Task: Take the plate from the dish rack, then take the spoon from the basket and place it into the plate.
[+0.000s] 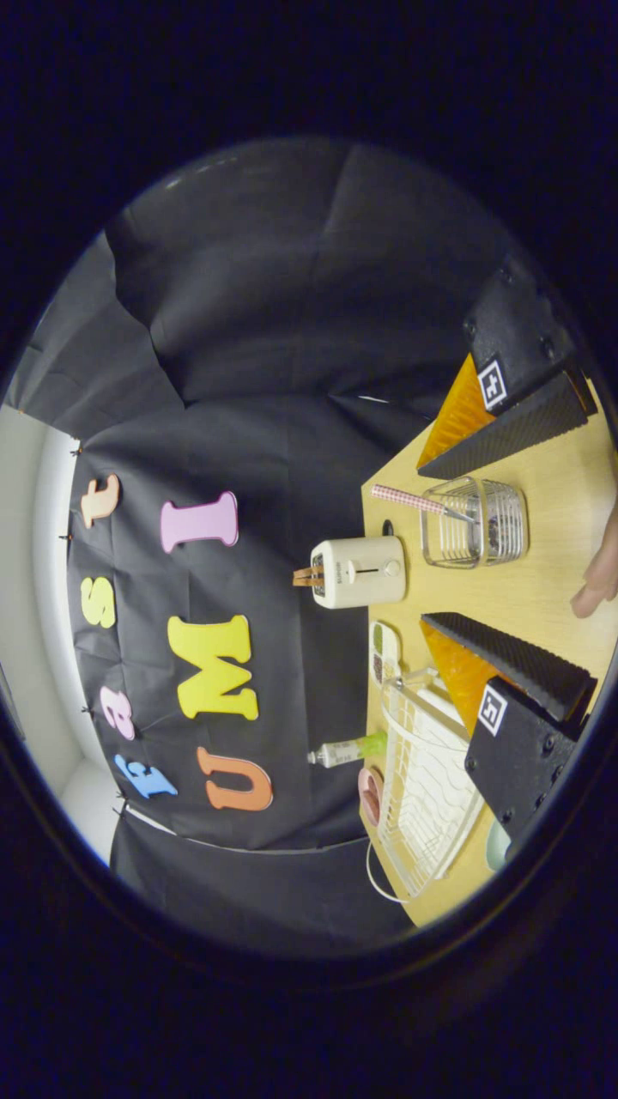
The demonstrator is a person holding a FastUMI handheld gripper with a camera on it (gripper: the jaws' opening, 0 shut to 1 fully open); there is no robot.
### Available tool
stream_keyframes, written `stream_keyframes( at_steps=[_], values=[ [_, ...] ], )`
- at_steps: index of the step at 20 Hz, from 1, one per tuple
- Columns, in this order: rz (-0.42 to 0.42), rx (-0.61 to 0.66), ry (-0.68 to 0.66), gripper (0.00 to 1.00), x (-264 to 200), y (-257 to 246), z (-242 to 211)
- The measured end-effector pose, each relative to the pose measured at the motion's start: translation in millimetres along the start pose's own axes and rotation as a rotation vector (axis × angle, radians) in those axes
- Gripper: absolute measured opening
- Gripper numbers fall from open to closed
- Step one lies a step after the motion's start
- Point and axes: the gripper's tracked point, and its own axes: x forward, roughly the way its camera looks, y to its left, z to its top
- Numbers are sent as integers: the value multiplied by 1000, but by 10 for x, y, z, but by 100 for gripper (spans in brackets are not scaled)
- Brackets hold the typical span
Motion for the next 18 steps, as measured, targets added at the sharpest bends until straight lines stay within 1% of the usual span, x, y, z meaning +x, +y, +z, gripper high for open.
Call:
stream_keyframes(
  at_steps=[1, 5, 7, 9, 11, 13, 15, 17, 18],
  values=[
    [3, 15, 15, 100, 134, -1, 9],
    [-46, 30, 111, 100, 683, -170, 16],
    [-78, 31, 130, 99, 869, -306, 39],
    [-108, 65, 135, 98, 1017, -424, 67],
    [-133, 85, 180, 91, 1128, -530, -18],
    [-141, 138, 239, 83, 1236, -598, -107],
    [-100, 208, 271, 81, 1286, -524, -156],
    [-64, 229, 249, 67, 1296, -423, -109],
    [-73, 220, 243, 52, 1289, -398, -94]
  ],
)
